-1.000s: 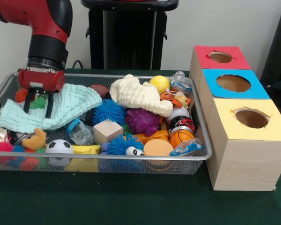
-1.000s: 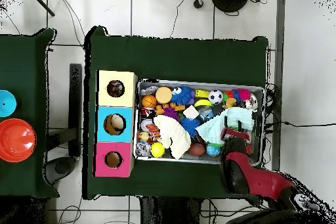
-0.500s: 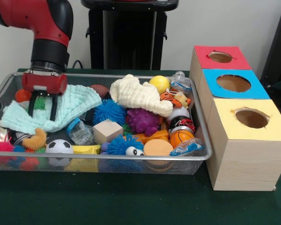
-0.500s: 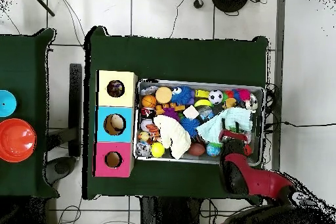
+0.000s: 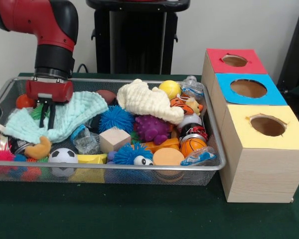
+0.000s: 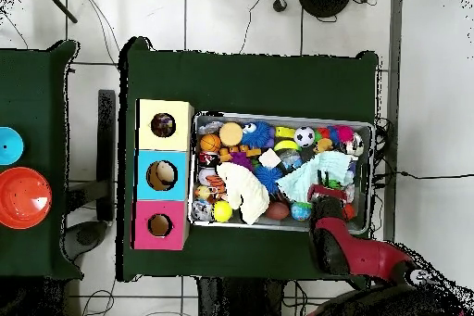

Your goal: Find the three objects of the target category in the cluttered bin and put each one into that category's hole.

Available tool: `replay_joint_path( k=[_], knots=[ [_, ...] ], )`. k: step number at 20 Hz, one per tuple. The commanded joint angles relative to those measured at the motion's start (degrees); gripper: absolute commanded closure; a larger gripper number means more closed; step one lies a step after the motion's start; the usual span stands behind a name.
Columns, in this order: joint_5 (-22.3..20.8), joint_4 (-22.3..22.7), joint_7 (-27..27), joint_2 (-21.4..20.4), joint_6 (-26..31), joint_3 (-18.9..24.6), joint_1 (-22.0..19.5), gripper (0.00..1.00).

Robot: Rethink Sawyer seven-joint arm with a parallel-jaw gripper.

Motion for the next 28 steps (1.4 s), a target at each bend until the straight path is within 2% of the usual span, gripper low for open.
replay_joint_path(
  k=[1, 2, 7, 9, 12, 18, 25, 28],
  knots=[
    [-4.0, -5.5, 6.3, 2.1, 2.5, 2.8, -0.7, 1.00],
    [-4.5, -4.8, 6.9, 0.5, 3.7, 3.6, -0.4, 1.00],
    [-4.8, -4.4, 7.7, 0.0, 5.2, 5.1, 0.0, 1.00],
    [-6.7, -4.3, 9.0, 0.2, 6.2, 6.9, -0.9, 1.00],
    [-8.2, -1.8, 11.5, -0.5, 7.7, 10.1, -1.5, 1.00],
    [-4.4, 2.4, 13.4, -1.3, 6.7, 12.4, -0.2, 1.00],
    [-2.5, 2.6, 13.4, 0.6, 3.5, 13.8, 0.6, 1.00],
    [-3.4, 3.1, 14.0, 0.1, 4.2, 15.4, 0.0, 1.00]
  ],
)
